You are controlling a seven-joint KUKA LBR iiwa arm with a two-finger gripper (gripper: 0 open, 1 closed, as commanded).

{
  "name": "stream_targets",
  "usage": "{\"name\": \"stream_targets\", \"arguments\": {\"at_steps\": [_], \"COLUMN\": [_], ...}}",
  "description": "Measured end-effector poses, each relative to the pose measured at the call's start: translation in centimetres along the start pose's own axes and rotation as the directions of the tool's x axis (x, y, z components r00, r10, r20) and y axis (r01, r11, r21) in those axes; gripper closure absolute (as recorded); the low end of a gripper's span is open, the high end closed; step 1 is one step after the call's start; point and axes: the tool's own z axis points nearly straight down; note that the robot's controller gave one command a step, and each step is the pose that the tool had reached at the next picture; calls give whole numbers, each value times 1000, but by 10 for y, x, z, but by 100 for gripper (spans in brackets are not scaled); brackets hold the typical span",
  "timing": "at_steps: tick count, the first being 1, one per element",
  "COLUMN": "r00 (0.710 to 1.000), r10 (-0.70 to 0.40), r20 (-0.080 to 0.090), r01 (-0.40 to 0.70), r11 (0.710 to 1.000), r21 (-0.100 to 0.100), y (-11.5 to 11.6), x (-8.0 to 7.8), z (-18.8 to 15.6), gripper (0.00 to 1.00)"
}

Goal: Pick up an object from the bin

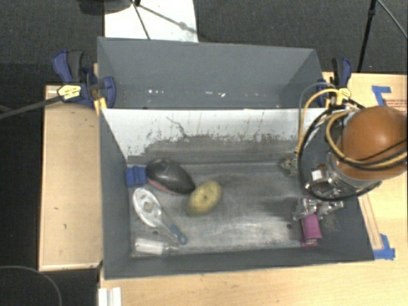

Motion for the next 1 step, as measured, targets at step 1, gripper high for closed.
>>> {"name": "stream_targets", "arguments": {"at_steps": [1], "r00": [1000], "r10": [0], "r20": [-3], "r01": [0], "r11": [1000], "r21": [4], "y": [5], "x": [-16], "z": [-122], "gripper": [100]}}
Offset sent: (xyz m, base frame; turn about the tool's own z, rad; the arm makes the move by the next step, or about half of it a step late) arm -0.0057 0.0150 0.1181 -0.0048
